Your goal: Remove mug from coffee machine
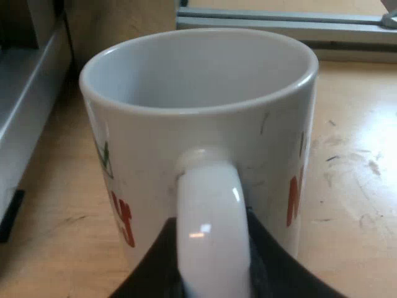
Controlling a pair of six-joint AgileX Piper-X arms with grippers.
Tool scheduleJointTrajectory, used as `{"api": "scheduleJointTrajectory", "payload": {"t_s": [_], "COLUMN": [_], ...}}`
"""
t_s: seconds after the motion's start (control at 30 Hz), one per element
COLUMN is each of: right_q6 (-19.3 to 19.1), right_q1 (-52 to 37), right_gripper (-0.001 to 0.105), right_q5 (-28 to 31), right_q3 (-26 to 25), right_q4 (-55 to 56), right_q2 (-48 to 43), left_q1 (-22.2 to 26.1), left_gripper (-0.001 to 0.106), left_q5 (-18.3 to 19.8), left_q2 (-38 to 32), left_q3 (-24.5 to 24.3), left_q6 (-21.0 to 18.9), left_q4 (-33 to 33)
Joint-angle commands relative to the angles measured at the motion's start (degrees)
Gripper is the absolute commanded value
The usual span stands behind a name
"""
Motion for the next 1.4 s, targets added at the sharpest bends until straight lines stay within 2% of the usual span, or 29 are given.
{"api": "scheduleJointTrajectory", "payload": {"t_s": [0.03,0.17,0.2,0.5,0.83,0.93,0.97,1.03,1.1,1.17,1.27,1.3,1.4], "right_q6": [0.15,0.17,0.17,0.17,0.17,0.17,0.17,0.56,0.67,0.97,1.21,1.56,1.95], "right_q1": [-1.66,-2.10,-2.16,-2.16,-2.16,-2.16,-2.16,-2.16,-2.16,-2.16,-2.16,-2.16,-2.16], "right_gripper": [0.000,0.000,0.000,0.000,0.000,0.005,0.013,0.039,0.053,0.057,0.058,0.058,0.058], "right_q5": [0.25,-1.98,-4.08,-4.08,-3.96,-3.96,-3.96,-4.13,-4.13,-4.16,-4.16,-4.16,-5.89], "right_q3": [-0.68,-1.07,-2.59,-7.83,-8.56,-8.56,-8.56,-8.56,-8.56,-8.56,-8.56,-8.56,-8.56], "right_q4": [-8.79,-12.70,-14.56,-17.37,-17.58,-17.39,-17.17,-16.53,-14.83,-13.05,-11.59,-4.94,0.82], "right_q2": [3.86,8.29,12.99,22.90,23.77,23.77,23.57,23.23,22.53,21.65,21.04,17.45,12.86], "left_q1": [-0.21,-0.21,-0.21,-0.21,-0.21,-0.21,-0.21,-0.21,-0.21,-0.21,-0.21,-0.21,-0.21], "left_gripper": [0.080,0.080,0.080,0.080,0.080,0.080,0.080,0.080,0.080,0.080,0.080,0.080,0.080], "left_q5": [-0.22,-0.22,-0.22,-0.22,-0.22,-0.22,-0.22,-0.22,-0.22,-0.22,-0.22,-0.22,-0.22], "left_q2": [-0.13,-0.13,-0.13,-0.13,-0.13,-0.13,-0.13,-0.13,-0.13,-0.13,-0.13,-0.13,-0.13], "left_q3": [-0.25,-0.25,-0.25,-0.25,-0.25,-0.25,-0.25,-0.25,-0.25,-0.25,-0.25,-0.25,-0.25], "left_q6": [-0.39,-0.39,-0.39,-0.39,-0.39,-0.39,-0.39,-0.39,-0.39,-0.39,-0.39,-0.39,-0.39], "left_q4": [-0.71,-0.71,-0.71,-0.71,-0.71,-0.71,-0.71,-0.71,-0.71,-0.71,-0.71,-0.71,-0.71]}}
